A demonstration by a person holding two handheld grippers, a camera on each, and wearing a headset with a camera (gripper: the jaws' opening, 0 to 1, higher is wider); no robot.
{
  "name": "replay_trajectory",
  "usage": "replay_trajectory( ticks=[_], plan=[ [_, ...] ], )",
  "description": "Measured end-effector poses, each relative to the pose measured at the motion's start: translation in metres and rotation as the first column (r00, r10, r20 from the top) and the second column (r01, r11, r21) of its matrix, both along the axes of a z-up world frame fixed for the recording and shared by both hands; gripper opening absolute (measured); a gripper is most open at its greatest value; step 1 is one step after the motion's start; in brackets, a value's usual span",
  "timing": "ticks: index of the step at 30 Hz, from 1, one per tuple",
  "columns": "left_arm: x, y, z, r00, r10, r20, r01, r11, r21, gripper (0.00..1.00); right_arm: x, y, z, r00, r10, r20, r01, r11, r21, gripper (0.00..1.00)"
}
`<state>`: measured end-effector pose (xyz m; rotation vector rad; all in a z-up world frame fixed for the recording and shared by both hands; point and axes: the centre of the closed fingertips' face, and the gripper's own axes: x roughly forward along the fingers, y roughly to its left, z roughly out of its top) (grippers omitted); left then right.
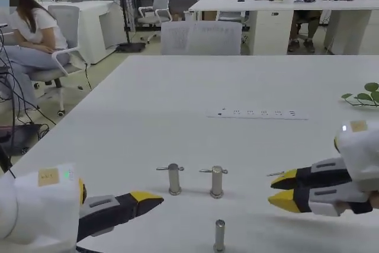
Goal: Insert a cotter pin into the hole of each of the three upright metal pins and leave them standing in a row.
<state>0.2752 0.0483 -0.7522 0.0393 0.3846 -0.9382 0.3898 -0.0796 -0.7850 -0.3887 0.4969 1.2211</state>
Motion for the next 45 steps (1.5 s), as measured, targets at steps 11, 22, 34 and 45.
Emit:
replay_trajectory(
  ticks=[11, 22, 34, 45],
  plan=[
    [-0.003, 0.001, 0.000, 1.000, 0.007, 0.003, -0.007, 1.000, 0.000, 0.69, 0.045, -0.020, -0.001, 1.000, 0.005, 0.028, -0.001, 0.990, -0.139, 0.16],
    [-0.003, 0.006, -0.003, 1.000, 0.019, -0.004, -0.019, 1.000, -0.003, 0.68, 0.078, -0.021, -0.028, 0.997, 0.081, 0.014, -0.072, 0.938, -0.340, 0.15],
    [-0.002, 0.007, -0.005, 1.000, 0.028, -0.013, -0.028, 1.000, -0.001, 0.68, 0.096, -0.026, -0.059, 0.977, 0.206, -0.046, -0.201, 0.839, -0.506, 0.12],
    [-0.002, 0.007, -0.007, 0.999, 0.034, -0.019, -0.034, 0.999, -0.003, 0.67, 0.104, -0.023, -0.075, 0.943, 0.322, -0.084, -0.304, 0.732, -0.610, 0.10]
  ],
)
